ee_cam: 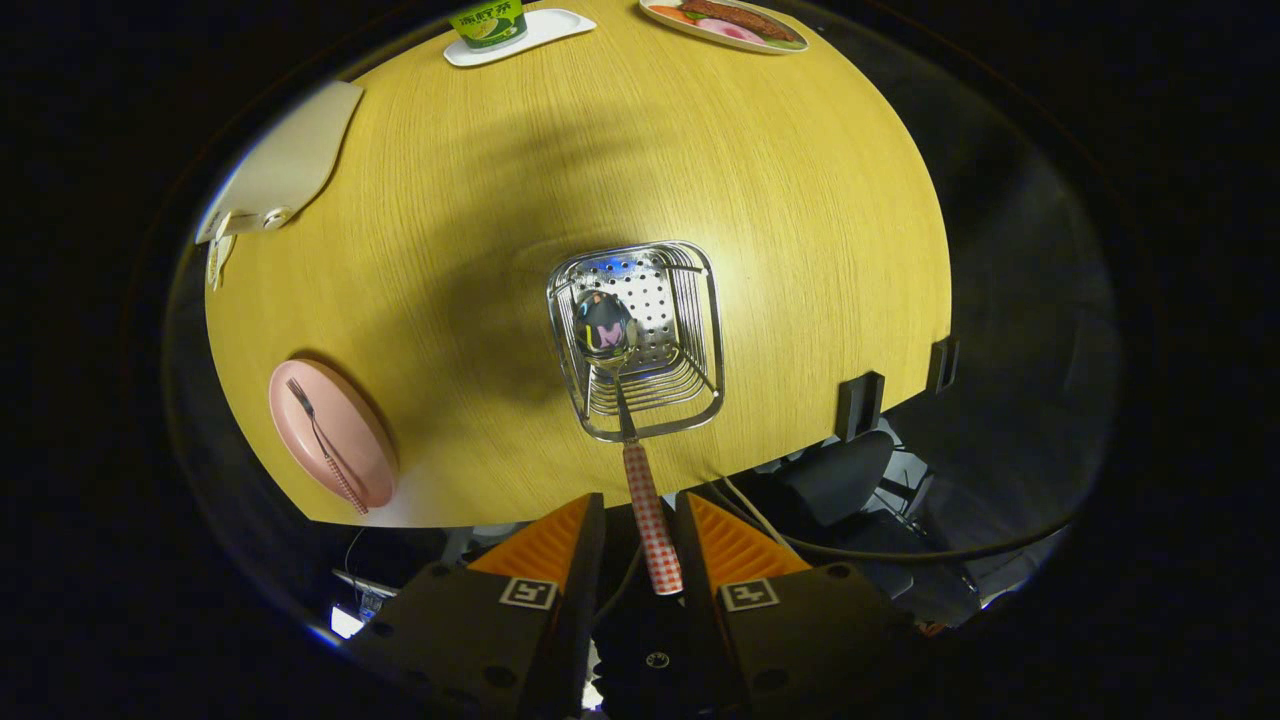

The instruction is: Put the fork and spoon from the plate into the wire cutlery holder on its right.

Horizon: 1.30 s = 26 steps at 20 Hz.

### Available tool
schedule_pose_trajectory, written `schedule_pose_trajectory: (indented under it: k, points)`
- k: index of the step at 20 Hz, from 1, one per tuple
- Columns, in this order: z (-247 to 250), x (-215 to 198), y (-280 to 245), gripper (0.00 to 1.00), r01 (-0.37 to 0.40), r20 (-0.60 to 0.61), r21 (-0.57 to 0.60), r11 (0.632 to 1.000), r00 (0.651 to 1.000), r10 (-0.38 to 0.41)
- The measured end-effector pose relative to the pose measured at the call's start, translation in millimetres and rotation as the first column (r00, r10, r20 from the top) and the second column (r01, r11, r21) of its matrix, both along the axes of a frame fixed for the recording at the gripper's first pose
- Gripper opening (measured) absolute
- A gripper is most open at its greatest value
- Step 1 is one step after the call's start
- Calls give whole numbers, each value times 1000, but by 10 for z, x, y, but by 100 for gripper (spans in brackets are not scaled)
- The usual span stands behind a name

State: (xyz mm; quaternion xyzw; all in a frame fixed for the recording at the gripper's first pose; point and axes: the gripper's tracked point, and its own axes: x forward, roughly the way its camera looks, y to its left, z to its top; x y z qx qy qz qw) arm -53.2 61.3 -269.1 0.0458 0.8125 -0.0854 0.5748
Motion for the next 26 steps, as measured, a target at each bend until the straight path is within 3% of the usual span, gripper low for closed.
schedule_pose_trajectory:
  k: [1, 3, 10, 16, 21, 26]
  points:
    - [13, -14, -6, 57, -3, 13, -10, 1000, 1000, 4]
    - [43, -21, -3, 66, -22, 45, -32, 999, 999, 23]
    - [169, -110, 56, 68, -117, 116, -135, 984, 984, 133]
    - [850, -330, 86, 68, -162, 156, -309, 937, 963, 218]
    - [1293, -590, 709, 68, -186, 227, -341, 922, 935, 272]
    - [1070, -802, 1910, 68, -293, 318, -238, 926, 877, 359]
